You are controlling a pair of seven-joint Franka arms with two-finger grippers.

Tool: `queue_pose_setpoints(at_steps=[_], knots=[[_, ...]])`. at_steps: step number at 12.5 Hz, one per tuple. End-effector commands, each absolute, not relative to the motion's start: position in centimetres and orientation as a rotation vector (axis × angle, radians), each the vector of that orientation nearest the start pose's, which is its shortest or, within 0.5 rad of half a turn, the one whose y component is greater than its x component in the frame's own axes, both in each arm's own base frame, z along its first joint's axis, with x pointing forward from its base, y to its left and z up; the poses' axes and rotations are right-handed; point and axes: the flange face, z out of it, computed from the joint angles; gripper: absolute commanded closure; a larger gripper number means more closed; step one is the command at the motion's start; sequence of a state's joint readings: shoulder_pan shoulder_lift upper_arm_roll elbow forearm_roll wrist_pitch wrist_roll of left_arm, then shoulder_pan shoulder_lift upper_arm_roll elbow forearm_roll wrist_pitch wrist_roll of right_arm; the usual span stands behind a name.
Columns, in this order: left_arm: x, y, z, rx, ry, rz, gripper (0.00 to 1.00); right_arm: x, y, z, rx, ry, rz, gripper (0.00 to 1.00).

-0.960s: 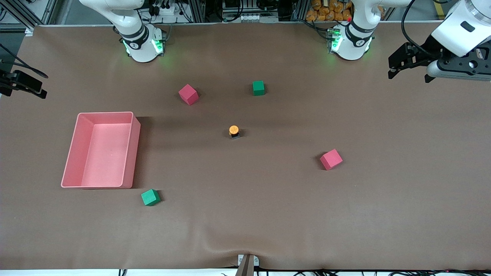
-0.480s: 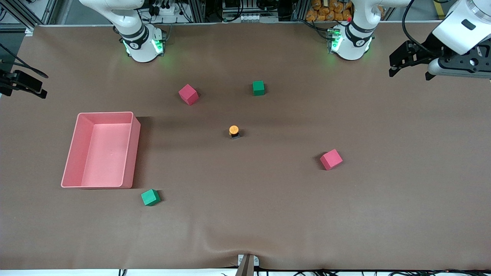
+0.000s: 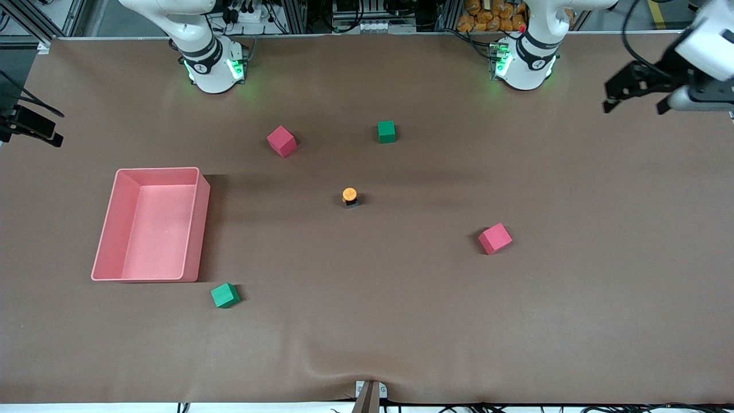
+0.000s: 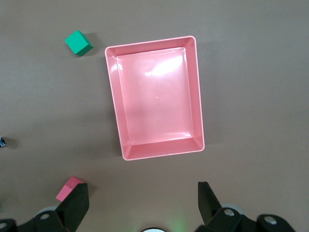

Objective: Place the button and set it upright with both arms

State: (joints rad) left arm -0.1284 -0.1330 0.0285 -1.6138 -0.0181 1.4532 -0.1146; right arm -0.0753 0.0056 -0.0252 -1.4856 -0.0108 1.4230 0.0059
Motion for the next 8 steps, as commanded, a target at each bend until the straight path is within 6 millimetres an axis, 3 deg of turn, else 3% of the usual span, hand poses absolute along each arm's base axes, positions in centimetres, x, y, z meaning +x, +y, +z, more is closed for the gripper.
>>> queue_pose_setpoints(at_steps=[1, 8], knots=[[48.6, -3.9, 66.1, -3.119, -0.038, 0.028, 0.0, 53.6, -6.0, 65.0, -3.136, 0.182, 0.116, 0.0], [49.3, -2.7, 66.8, -3.114, -0.071, -0.011, 0.0, 53.8, -5.3, 65.3, -3.138, 0.16, 0.094, 0.0]])
